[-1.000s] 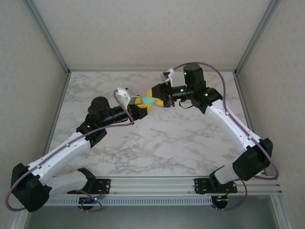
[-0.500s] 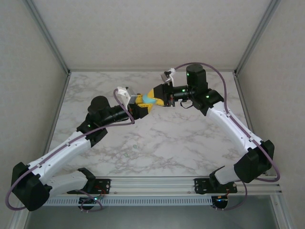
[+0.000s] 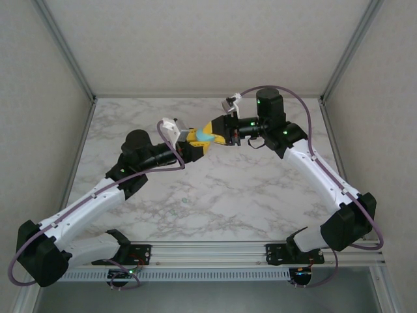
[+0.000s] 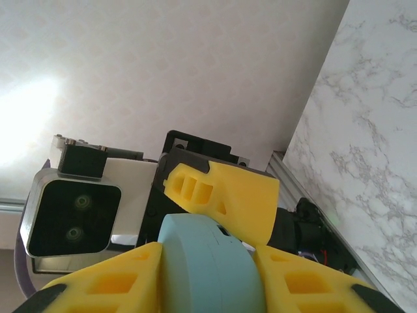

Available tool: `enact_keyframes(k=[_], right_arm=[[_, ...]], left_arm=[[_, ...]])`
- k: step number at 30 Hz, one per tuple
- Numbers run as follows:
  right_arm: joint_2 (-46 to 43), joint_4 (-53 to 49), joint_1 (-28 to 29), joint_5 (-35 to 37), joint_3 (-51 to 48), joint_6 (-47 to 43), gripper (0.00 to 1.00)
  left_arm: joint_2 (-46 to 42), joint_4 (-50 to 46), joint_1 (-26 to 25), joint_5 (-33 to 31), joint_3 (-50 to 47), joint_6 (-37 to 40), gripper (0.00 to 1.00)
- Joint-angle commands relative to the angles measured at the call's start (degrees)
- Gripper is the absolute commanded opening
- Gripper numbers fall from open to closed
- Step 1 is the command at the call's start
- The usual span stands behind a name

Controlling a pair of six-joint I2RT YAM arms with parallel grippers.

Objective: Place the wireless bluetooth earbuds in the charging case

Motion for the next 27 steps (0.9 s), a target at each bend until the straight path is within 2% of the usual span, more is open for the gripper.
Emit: enact_keyframes(k=[1,6,8,15,21,27], right_arm=[[-1.20,-3.01,1.01,-0.17,-0.27,-2.45,0.28],[-1.83,-1.27,0.22,2.68,-1.16,-0.70,0.25],[-2.38,-1.09,-0.56,4.52,-1.81,-0.15,0.24],[-3.16,3.03,-2.45,5.08,-5.43,3.12,0.22],[-4.76,-4.14,-8.11,10.56,-8.13,-2.14,0.23],[-0.16,-7.57,-14.03,17.21,-16.22,-7.80,0.22]], left_arm=[[0.58,0.42,-0.48,-2.16,2.52,0.60,0.37],[0.30,-1.89,-0.48,-2.61,2.52,1.75,0.57],[0.00,-2.91,-0.50,-2.26,2.28,2.59,0.62],[-0.61,-3.80,-0.49,-4.16,1.20,2.47,0.65],[-3.41,-7.07,-0.48,-6.66,-0.56,3.95,0.70],[-7.27,-6.05,-0.48,-14.38,-3.28,1.47,0.78]])
